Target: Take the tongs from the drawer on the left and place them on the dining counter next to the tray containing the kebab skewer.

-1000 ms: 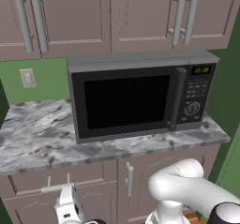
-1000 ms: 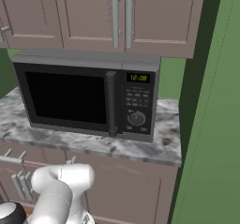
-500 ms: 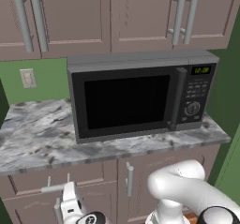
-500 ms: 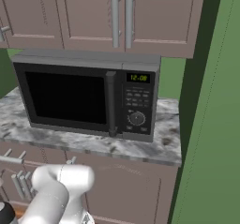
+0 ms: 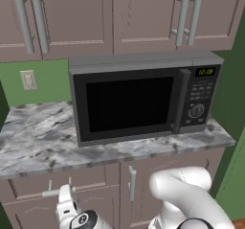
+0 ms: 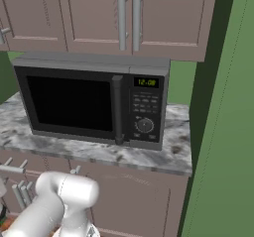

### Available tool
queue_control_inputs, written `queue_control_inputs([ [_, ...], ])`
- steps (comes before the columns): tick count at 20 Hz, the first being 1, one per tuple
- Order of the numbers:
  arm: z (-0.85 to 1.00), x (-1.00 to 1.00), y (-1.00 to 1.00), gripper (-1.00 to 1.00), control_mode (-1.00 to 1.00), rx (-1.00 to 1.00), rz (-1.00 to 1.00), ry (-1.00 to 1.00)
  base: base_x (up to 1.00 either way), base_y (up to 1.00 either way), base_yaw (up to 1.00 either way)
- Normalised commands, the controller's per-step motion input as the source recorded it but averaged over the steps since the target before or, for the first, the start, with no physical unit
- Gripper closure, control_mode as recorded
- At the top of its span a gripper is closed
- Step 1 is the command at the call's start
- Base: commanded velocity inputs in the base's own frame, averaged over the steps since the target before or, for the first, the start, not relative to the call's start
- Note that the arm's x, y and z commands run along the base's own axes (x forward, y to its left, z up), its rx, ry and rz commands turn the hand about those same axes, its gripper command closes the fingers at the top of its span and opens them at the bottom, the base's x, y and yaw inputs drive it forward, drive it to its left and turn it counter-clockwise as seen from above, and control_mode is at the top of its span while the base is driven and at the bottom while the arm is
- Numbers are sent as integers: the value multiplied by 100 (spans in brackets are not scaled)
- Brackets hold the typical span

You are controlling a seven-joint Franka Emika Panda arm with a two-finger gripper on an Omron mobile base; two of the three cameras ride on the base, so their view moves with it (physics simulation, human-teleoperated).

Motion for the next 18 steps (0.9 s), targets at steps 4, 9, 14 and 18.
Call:
queue_control_inputs([
  [4,-31,28,19,-100,-100,0,0,0,0,0,0],
  [9,-32,32,16,-100,-100,0,0,0,0,0,0],
  [14,-32,32,14,-100,-100,0,0,0,0,0,0],
  [18,-34,30,15,-100,-100,0,0,0,0,0,0],
])
